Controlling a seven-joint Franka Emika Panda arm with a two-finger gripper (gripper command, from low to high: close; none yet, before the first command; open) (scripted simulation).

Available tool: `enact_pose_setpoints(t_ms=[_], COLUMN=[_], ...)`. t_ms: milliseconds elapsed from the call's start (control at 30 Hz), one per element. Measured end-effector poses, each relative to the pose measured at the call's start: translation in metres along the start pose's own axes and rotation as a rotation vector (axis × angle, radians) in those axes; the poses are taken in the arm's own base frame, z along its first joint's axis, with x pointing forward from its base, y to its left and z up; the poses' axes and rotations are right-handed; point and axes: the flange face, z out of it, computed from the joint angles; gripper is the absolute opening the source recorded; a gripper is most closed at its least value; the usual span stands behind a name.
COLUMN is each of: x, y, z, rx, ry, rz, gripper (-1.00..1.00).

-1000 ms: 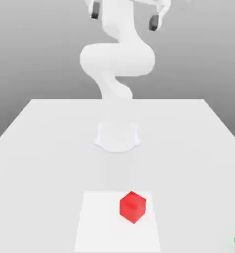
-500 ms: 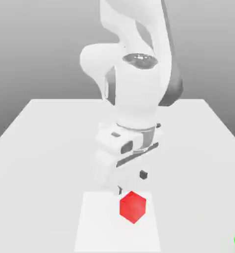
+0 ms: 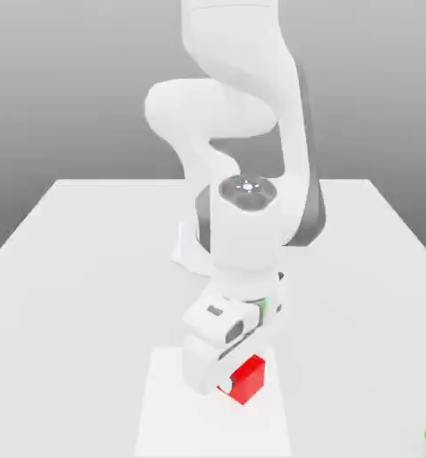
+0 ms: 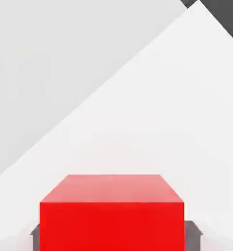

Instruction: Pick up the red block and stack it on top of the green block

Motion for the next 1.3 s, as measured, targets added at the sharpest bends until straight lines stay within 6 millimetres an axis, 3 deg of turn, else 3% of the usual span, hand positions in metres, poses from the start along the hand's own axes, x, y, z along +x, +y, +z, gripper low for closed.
enact_pose_setpoints(t_ms=[67, 433, 767, 1033, 1100, 1167, 1200, 1300], x=[0.000, 0.001, 0.078, 0.110, 0.113, 0.114, 0.113, 0.113], y=[0.000, -0.002, -0.128, -0.246, -0.260, -0.263, -0.263, -0.263], z=[0.001, -0.061, -0.088, -0.100, -0.081, -0.051, -0.041, -0.041], rx=[0.000, 0.001, 0.034, 0.008, 0.003, 0.001, 0.001, 0.001], ry=[0.000, 0.000, -0.005, -0.004, -0.002, -0.001, -0.001, -0.001], rz=[0.000, -0.003, -0.018, 0.001, 0.006, 0.007, 0.007, 0.007], gripper=[-1.00, -1.00, -1.00, -1.00, -1.00, -1.00, 1.00, 1.00])
